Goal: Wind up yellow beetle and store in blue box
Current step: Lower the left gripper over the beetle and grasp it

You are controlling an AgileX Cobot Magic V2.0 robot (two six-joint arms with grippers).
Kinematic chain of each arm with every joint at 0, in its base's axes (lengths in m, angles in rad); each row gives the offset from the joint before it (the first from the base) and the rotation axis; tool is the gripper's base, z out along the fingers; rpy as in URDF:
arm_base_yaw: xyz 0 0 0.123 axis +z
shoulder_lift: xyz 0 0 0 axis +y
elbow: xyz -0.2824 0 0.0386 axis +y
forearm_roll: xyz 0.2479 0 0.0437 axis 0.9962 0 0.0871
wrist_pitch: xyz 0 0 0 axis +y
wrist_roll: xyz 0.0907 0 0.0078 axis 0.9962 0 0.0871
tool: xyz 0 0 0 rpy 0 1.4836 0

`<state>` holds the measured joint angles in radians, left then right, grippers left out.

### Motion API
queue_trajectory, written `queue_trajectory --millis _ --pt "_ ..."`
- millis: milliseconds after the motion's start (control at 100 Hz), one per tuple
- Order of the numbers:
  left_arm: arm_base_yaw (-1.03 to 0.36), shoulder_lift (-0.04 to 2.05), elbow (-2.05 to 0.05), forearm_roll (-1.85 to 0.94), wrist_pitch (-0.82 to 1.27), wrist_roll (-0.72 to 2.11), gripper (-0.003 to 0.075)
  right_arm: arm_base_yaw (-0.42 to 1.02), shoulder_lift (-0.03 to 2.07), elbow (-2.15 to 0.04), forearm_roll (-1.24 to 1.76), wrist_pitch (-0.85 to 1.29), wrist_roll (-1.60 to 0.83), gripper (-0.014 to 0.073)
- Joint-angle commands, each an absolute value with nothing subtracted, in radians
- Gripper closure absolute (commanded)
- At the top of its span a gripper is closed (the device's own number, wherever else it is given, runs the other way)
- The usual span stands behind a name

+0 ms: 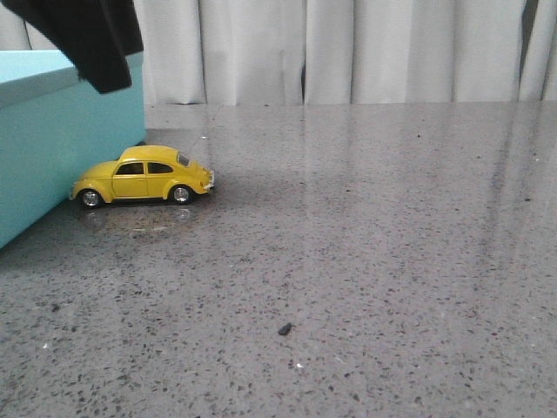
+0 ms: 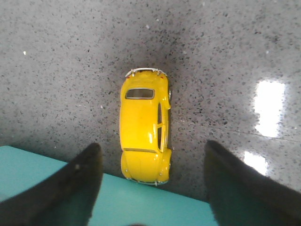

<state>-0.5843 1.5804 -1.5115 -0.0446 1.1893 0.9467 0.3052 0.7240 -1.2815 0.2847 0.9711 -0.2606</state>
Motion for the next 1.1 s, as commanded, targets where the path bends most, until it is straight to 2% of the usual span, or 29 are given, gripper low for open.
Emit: queue_trajectory --millis 0,540,1090 --pt "-0.590 1.565 -1.547 -0.050 1.145 0.946 0.0235 0.305 0.712 -1.283 0.300 0.884 -0.271 0.0638" --pt "-0.492 1.699 -1.547 -0.155 1.115 0.952 0.0248 0.307 0.674 -1.228 0.301 0.864 -0.280 0.0638" --pt "-0.490 1.783 -1.547 -0.213 1.091 1.025 0.0248 0.307 0.674 -1.228 0.303 0.862 -0.280 0.0638"
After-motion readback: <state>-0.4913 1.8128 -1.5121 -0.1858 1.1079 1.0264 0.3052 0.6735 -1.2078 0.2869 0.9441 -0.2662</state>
